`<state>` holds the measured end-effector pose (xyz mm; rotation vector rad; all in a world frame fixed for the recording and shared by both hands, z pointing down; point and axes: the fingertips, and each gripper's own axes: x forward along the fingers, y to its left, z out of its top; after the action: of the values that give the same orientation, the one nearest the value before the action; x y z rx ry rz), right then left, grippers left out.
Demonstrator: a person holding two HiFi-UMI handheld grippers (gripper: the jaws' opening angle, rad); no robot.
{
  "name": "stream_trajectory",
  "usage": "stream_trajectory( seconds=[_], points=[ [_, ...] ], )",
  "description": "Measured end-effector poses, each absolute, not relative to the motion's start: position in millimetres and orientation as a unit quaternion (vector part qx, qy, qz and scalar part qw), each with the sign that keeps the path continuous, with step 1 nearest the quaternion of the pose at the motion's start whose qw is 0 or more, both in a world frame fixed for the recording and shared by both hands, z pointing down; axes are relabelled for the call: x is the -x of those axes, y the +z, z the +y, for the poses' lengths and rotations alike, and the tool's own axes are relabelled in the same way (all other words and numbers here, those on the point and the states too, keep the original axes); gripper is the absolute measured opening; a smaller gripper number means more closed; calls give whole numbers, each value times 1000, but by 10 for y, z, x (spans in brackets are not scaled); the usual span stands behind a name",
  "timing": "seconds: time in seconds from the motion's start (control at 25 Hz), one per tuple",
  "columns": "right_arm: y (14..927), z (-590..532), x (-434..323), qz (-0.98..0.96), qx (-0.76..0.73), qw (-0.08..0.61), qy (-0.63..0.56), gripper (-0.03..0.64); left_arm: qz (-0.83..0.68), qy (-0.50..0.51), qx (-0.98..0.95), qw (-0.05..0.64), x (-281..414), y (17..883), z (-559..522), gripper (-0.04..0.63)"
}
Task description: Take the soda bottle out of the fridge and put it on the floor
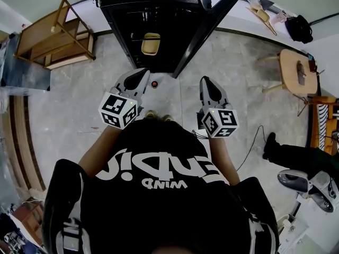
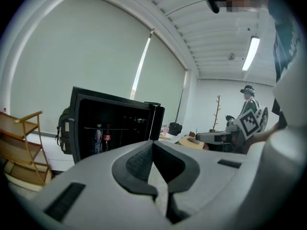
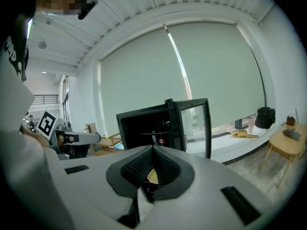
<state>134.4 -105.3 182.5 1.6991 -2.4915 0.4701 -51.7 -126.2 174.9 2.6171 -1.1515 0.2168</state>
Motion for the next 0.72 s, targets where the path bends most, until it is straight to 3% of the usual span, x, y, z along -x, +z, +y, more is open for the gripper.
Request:
stream_trajectory(
  seconds=[0.72],
  points=[
    [1925, -837, -1442, -797, -587, 53, 131, 23, -460, 58, -881, 96, 870, 1809, -1248, 6]
  ],
)
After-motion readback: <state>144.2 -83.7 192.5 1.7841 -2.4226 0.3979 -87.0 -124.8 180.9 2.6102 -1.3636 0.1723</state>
